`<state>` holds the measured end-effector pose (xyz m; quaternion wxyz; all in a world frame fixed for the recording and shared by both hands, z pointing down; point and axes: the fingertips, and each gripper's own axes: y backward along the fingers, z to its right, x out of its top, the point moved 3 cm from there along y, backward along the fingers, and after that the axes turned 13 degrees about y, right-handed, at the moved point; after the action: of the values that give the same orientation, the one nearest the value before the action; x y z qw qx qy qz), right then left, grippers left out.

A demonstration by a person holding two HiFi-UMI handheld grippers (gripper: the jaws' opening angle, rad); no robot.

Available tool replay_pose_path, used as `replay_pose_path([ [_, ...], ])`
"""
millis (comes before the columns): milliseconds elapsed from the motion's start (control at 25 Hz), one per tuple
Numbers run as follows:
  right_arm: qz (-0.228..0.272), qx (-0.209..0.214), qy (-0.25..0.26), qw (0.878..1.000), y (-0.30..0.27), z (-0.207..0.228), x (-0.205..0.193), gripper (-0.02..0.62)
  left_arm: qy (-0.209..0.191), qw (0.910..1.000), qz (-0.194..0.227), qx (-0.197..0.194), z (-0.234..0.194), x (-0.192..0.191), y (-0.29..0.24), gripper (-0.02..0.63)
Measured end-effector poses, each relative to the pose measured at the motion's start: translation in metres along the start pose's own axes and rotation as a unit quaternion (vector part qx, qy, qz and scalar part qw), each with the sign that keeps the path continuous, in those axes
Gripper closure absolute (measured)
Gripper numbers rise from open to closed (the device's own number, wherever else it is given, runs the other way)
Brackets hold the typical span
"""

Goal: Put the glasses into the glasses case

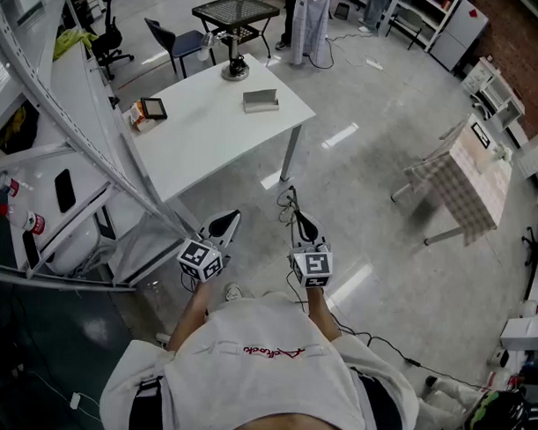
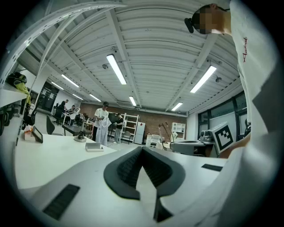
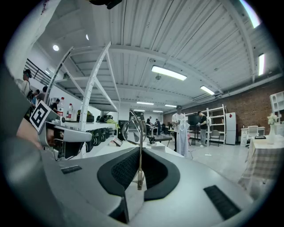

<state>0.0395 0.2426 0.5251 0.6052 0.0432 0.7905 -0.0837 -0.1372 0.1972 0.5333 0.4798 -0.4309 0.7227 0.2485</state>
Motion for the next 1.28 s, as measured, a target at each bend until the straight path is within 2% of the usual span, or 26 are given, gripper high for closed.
replay_pose_path([
  [480,0.001,0.027,-0.009,1.000,0.002,0.004,-0.006,0.586,0.002,1.0000,-0.003,0.002,0.011,-0.007,-0.009,0.592],
  [1120,0.004,0.064,-0.014,0.998,0.023,0.030,-0.034,0.584,0.005,0.9997,-0.025,0.005,0.055,-0.044,-0.040,0.592],
  [1280,0.001,0.060,-0.012,0.998,0.024,0.034,-0.040,0.584,0.005,0.9994,-0.032,0.008,0.058,-0.049,-0.046,0.592],
])
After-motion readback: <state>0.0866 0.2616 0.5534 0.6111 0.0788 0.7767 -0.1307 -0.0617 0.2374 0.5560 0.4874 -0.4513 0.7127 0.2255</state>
